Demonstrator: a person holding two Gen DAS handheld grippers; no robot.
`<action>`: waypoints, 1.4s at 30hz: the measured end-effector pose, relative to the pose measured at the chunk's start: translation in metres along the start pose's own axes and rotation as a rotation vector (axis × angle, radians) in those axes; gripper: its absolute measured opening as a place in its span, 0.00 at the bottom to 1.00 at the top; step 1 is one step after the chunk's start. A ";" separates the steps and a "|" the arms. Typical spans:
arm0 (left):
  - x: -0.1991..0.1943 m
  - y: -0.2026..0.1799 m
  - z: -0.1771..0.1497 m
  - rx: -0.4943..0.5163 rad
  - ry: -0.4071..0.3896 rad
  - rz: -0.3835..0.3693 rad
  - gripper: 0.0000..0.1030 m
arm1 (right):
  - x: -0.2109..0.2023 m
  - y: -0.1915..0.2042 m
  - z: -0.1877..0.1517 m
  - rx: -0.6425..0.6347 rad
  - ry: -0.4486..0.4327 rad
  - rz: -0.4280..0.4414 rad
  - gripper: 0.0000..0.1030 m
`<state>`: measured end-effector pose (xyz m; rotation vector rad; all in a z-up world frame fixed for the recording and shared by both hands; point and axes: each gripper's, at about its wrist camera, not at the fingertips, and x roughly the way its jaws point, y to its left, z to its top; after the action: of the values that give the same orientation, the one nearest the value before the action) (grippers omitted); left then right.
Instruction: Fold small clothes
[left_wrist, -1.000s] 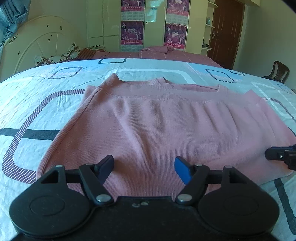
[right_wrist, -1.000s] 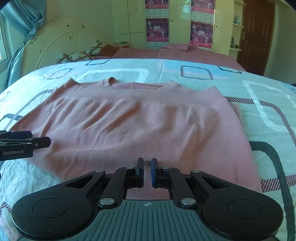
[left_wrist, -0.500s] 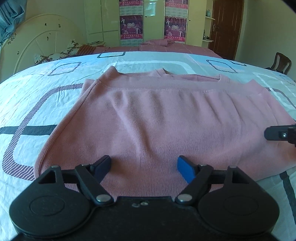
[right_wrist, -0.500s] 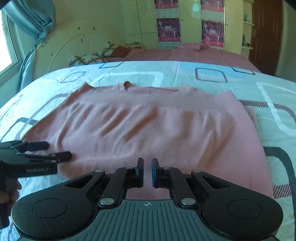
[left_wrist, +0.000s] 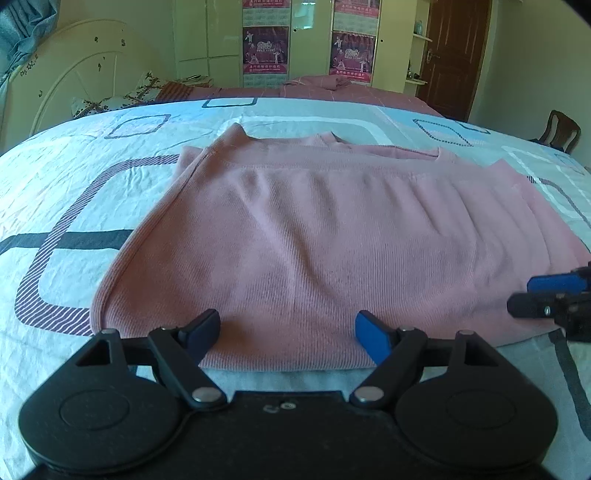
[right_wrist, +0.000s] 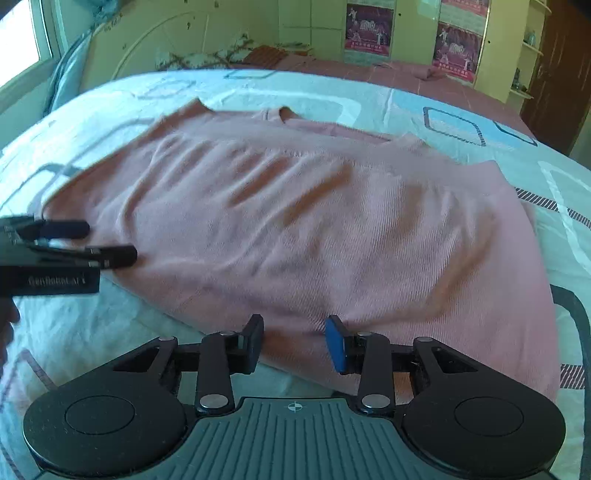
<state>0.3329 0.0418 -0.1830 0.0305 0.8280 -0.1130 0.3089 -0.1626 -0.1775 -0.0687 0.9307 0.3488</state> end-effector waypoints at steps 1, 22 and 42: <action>0.000 0.001 0.000 0.003 -0.007 0.002 0.77 | -0.006 0.000 0.004 0.041 -0.052 0.014 0.36; -0.028 0.079 -0.020 -0.456 0.127 -0.218 0.77 | -0.017 0.023 0.016 0.184 -0.126 -0.021 0.42; 0.067 0.099 0.001 -0.774 -0.110 -0.428 0.24 | 0.017 0.016 0.046 0.233 -0.208 -0.137 0.44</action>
<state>0.3895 0.1341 -0.2336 -0.8769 0.7144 -0.1883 0.3487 -0.1340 -0.1616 0.1149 0.7505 0.1162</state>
